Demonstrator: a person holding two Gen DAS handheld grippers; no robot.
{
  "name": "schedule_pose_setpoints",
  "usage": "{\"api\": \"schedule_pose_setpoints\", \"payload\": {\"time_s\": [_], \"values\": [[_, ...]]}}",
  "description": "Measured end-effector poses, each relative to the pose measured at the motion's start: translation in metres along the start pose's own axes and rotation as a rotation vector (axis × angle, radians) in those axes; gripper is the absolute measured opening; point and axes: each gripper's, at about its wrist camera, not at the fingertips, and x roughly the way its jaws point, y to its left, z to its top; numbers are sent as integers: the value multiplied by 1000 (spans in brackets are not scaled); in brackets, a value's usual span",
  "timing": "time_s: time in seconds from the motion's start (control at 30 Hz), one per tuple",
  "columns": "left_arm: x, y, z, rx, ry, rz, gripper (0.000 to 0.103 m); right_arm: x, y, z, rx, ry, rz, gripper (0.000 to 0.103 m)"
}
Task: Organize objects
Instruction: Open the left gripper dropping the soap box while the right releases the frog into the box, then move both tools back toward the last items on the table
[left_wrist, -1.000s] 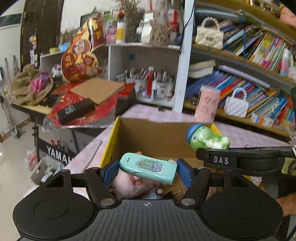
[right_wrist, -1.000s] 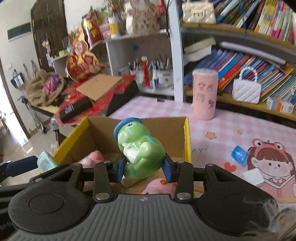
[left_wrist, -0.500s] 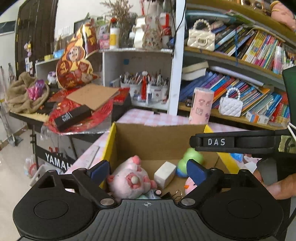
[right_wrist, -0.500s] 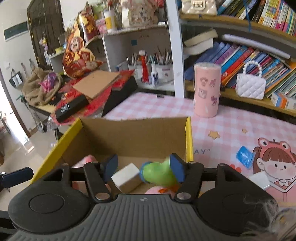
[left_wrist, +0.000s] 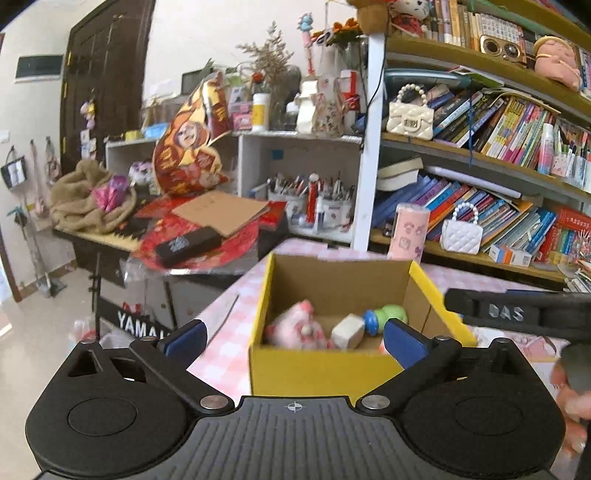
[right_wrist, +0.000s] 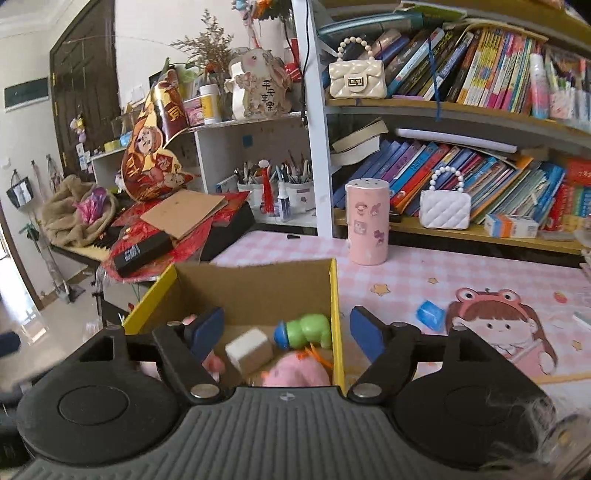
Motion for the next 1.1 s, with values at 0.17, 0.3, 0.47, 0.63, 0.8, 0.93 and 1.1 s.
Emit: {"api": "schedule_pose_setpoints", "payload": {"time_s": [0.17, 0.3, 0.47, 0.63, 0.8, 0.93, 1.1], "values": [[-10, 9, -22, -38, 65, 10, 103, -23, 9, -36, -47, 48, -16, 75], [-22, 11, -36, -51, 94, 7, 103, -38, 14, -63, -71, 90, -25, 75], [-31, 6, -51, -34, 132, -10, 103, -56, 15, -91, -79, 130, -44, 77], [-33, -10, -63, 3, 180, -67, 103, -71, 6, -113, -48, 166, -94, 79], [-31, -33, -71, 41, 212, -143, 103, -86, -11, -126, -10, 186, -160, 79], [-28, -54, -73, 81, 231, -204, 103, -97, -31, -134, 29, 193, -218, 79], [-21, -85, -75, 133, 257, -271, 103, -107, -58, -138, 81, 198, -287, 80]]}}
